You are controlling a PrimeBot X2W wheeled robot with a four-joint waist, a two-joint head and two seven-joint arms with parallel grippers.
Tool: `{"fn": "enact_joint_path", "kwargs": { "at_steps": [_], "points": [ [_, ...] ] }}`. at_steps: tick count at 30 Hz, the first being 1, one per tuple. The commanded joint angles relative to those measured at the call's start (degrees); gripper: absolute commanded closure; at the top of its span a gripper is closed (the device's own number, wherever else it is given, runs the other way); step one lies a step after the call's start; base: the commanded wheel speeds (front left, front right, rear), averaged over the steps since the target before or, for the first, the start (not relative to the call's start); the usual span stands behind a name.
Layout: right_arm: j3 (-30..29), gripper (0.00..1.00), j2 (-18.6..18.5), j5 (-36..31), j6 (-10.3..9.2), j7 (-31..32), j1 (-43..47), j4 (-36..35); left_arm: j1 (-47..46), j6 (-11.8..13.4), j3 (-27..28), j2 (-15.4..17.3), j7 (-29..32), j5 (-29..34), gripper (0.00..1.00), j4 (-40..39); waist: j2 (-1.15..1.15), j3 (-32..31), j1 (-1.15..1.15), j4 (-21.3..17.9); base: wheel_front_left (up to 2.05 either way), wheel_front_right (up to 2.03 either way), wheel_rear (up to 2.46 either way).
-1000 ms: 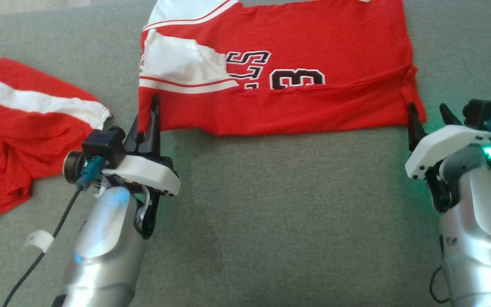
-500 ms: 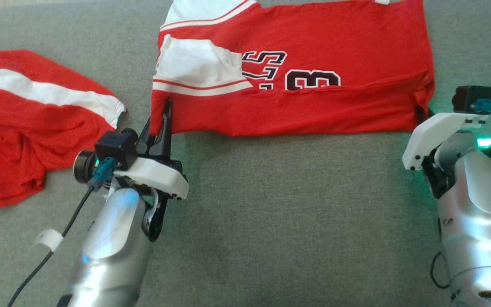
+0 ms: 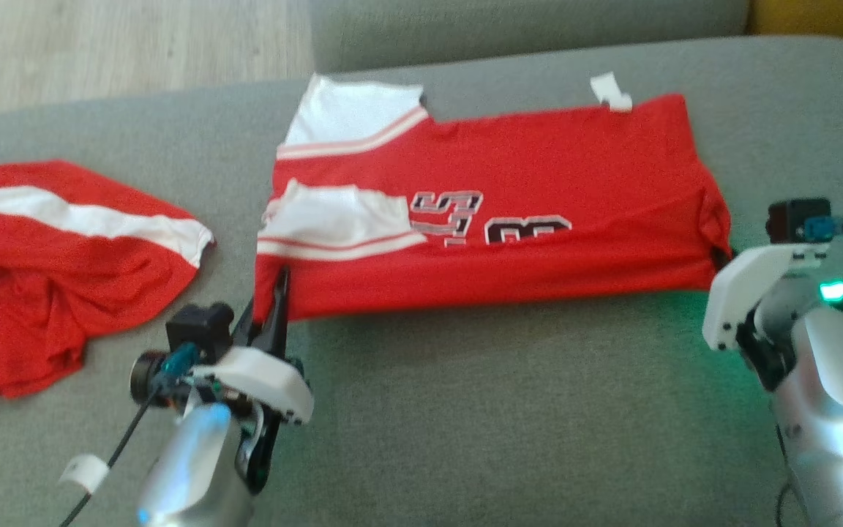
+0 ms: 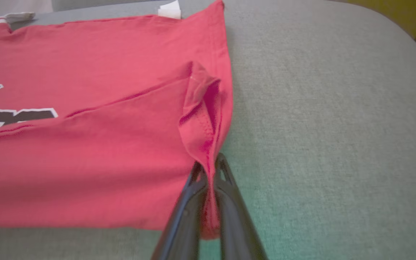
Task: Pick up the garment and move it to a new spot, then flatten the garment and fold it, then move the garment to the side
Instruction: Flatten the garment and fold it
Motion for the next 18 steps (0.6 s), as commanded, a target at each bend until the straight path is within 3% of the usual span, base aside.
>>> {"fn": "enact_joint_path", "kwargs": {
  "at_steps": [1,9,13,18],
  "points": [
    [3.4,1.0,-2.5,2.6,-0.04,1.6,1.0,-3.7,0.4,0.4,1.8,2.3,0.4,-0.6,1.0,-1.7,0.0,-3.2,0.01,-1.0,0.0,0.0,0.0],
    [9.3,1.0,-7.2,11.1,-0.04,9.1,9.3,-12.8,6.7,0.1,0.2,3.2,5.4,-1.4,1.0,-4.3,0.0,-6.9,0.01,-1.3,0.0,0.0,0.0],
    [9.2,1.0,-9.1,14.0,-0.04,12.4,14.9,-18.8,10.4,0.2,-0.5,3.6,8.0,-2.1,1.0,-7.1,0.0,-7.9,0.01,-1.3,0.0,0.0,0.0],
    [7.0,1.0,-8.9,15.1,-0.04,14.6,20.1,-24.6,13.6,0.7,-0.9,4.4,10.5,-2.6,1.0,-10.9,0.0,-7.8,0.01,-1.4,0.0,0.0,0.0]
  ]
}}
